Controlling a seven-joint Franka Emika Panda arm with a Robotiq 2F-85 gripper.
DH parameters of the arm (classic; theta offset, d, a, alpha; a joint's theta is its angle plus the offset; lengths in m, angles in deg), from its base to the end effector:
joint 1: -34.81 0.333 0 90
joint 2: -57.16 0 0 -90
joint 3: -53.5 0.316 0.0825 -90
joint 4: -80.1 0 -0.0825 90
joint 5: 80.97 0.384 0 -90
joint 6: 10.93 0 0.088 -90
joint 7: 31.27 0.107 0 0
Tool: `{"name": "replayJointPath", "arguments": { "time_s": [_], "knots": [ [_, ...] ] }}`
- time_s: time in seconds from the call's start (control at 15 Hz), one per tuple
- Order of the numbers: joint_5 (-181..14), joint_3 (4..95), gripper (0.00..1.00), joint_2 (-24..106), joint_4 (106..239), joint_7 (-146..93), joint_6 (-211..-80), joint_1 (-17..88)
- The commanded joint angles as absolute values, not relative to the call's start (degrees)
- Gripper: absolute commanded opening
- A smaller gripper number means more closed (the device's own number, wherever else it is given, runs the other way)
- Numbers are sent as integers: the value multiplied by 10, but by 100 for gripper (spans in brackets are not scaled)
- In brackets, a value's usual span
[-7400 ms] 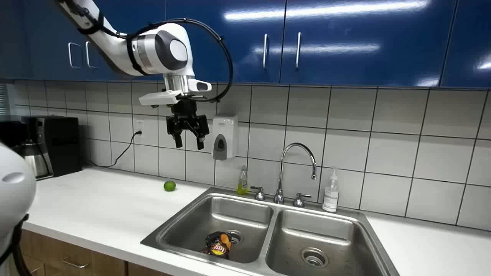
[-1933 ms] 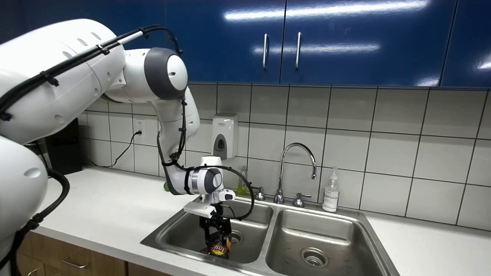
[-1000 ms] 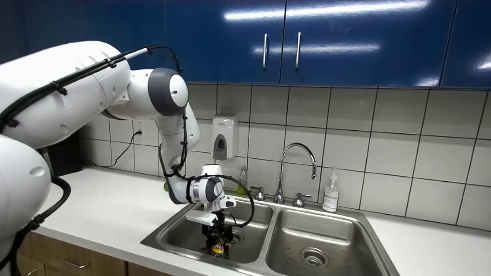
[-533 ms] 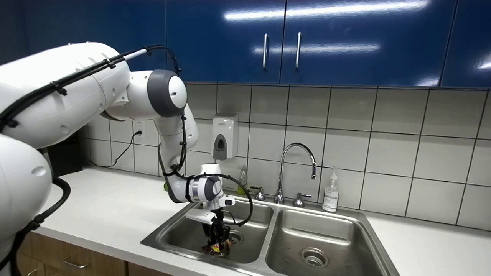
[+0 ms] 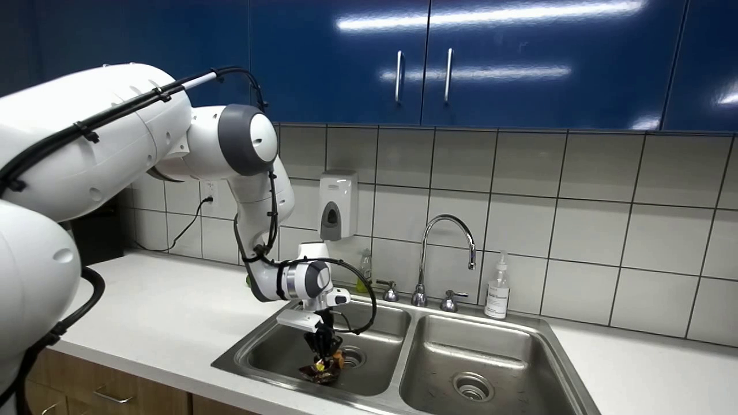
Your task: Remove the black packet from the sink and put it on the left side of the counter.
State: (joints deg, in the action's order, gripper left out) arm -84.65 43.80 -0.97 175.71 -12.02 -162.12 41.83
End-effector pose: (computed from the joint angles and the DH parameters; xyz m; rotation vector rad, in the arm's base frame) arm 0.6421 -0.0230 0.0183 2.9404 -0.3684 -0.0142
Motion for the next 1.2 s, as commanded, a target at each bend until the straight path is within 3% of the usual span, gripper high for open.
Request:
{"name": "replayJointPath", "arguments": {
  "time_s": [0.0, 1.13],
  "knots": [
    [-840, 429, 1, -11, 1752, -104, -1621, 433],
    [-845, 417, 1, 93, 1798, -110, -1608, 433]
  ]
}}
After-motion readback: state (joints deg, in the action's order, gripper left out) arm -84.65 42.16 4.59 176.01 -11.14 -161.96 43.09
